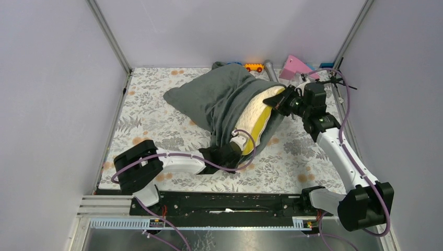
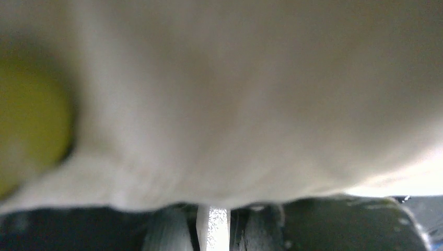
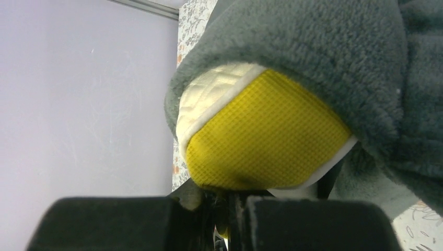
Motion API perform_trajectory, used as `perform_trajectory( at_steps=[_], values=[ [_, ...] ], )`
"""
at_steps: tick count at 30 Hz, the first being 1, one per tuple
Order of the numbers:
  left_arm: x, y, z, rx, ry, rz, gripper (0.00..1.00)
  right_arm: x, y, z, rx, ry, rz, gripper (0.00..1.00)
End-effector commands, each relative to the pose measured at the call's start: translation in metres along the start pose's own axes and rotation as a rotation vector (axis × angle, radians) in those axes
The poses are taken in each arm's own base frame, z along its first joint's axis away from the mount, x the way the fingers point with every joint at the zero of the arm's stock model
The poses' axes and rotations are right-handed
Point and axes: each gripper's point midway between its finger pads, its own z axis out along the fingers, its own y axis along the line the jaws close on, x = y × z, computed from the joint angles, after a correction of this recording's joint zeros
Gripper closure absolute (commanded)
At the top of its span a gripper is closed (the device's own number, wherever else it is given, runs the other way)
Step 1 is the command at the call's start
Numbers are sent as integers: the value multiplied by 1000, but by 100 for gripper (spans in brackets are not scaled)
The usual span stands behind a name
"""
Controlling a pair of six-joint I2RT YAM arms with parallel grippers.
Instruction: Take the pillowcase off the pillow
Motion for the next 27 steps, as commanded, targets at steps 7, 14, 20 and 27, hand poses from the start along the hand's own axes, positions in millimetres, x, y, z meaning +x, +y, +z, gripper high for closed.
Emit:
perform_trajectory(
  at_steps=[7, 14, 20, 27],
  values=[
    [48, 94, -13, -280, 84, -263, 76, -96, 97, -52, -148, -336, -156, 100],
    [-4, 149, -64, -431, -160, -460, 47, -84, 72, -54, -78, -311, -171, 100],
    [-36, 173, -97, -458, -274, -551, 7, -66, 54, -49, -60, -236, -198, 100],
    [-82, 141, -152, -220, -501, -571, 10, -47, 40, -46, -76, -187, -231, 100]
  ],
)
